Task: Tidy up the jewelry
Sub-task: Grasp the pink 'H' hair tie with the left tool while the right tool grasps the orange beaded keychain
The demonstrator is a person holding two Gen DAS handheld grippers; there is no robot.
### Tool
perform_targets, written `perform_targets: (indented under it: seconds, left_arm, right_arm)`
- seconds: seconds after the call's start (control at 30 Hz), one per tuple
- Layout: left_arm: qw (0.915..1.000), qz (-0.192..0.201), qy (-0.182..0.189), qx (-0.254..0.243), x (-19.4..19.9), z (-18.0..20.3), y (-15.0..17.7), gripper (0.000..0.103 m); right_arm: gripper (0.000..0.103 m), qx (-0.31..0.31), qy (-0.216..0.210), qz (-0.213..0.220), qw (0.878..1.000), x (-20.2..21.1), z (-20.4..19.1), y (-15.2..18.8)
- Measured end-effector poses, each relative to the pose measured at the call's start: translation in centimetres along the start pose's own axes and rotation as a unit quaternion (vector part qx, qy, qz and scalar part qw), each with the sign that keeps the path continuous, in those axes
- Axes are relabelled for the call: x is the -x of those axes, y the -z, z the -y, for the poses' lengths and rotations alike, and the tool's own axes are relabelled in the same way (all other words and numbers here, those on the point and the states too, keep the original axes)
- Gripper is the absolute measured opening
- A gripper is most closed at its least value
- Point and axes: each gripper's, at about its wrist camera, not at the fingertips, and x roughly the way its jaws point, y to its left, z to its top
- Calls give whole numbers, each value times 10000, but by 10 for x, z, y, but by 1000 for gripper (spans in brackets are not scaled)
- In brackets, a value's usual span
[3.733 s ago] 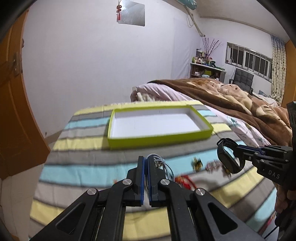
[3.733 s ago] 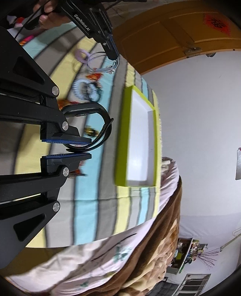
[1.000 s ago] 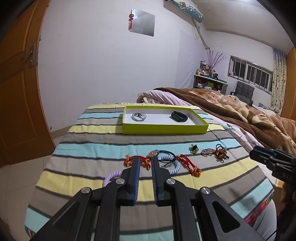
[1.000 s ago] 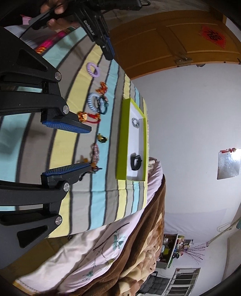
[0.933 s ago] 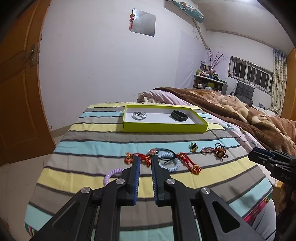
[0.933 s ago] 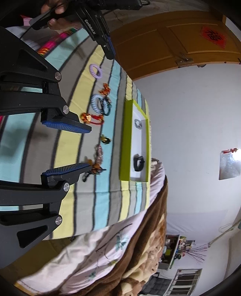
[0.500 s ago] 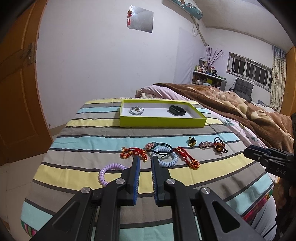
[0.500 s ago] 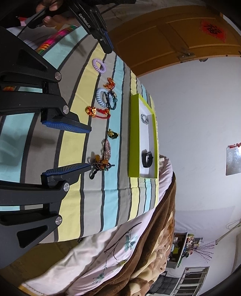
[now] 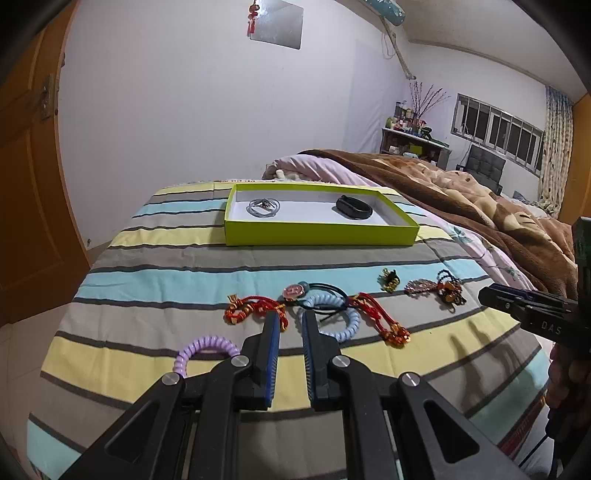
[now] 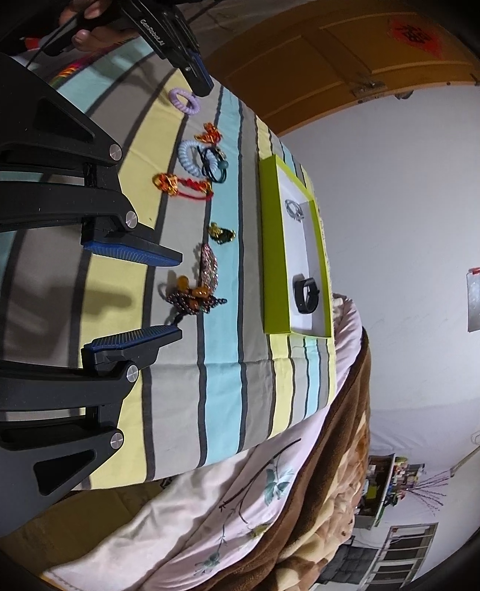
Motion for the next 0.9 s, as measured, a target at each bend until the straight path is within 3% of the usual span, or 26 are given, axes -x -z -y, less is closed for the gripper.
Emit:
perform_targets:
  seconds: [0.47,0.63,0.77,0.9]
  left_arm:
    - [9994,-272,215,92,-25,2,-2,11]
    - [9980,-489,367,162,-37,5,-1,11]
    - [9969,-661,377,209,-45,7,-1,12]
    - [9960,-721,389,348,-51,3,-5,12]
  right_arm:
    - [34,19,-224,-528,9984,-42,1,-12]
    - [27,120,-161,-568,9982,-44,-1,-14]
    - [6,190,-122,-533,9983,-42,-4,-14]
    - [6,200,-128,-510,9984,-40,-4,-12]
